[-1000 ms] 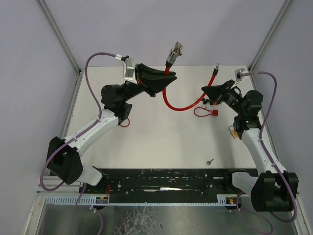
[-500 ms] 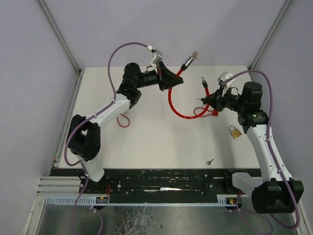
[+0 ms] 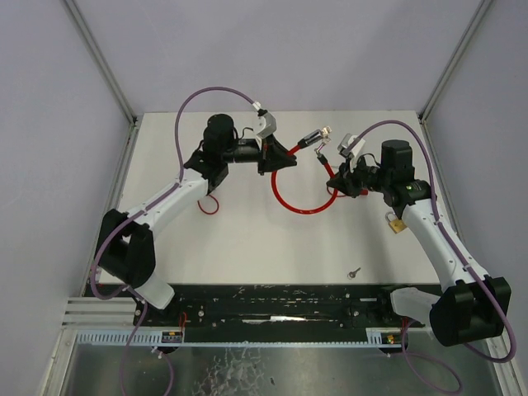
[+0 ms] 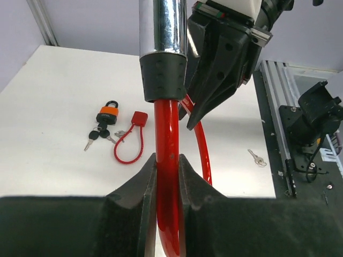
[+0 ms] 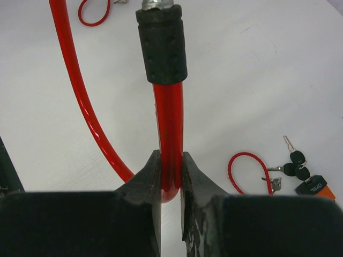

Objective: Lock with the key

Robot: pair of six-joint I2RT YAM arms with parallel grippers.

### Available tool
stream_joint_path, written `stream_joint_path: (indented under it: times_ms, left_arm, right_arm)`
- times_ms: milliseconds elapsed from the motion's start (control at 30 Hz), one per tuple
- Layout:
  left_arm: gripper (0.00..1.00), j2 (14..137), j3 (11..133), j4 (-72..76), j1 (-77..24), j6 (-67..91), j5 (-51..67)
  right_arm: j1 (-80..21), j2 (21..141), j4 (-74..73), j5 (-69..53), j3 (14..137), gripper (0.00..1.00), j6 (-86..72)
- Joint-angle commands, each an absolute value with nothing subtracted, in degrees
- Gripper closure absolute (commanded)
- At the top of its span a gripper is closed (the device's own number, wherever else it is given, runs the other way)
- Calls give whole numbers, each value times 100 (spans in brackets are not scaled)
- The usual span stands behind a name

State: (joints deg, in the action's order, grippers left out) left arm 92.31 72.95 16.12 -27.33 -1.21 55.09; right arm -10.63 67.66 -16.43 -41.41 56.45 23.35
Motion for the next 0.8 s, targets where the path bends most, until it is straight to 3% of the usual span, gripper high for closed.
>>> stream_joint_path:
  times_ms: [0, 767]
  left_arm:
    - [100, 9011, 7126, 1799, -2710, -829, 5270]
    - [100, 9031, 6921, 2133, -2900, -935, 4711]
  right_arm:
    - [-1139, 6634, -1632, -4287, 5853, 100, 2382]
    - [-1140, 6557, -1560, -4702, 5816, 100, 2235]
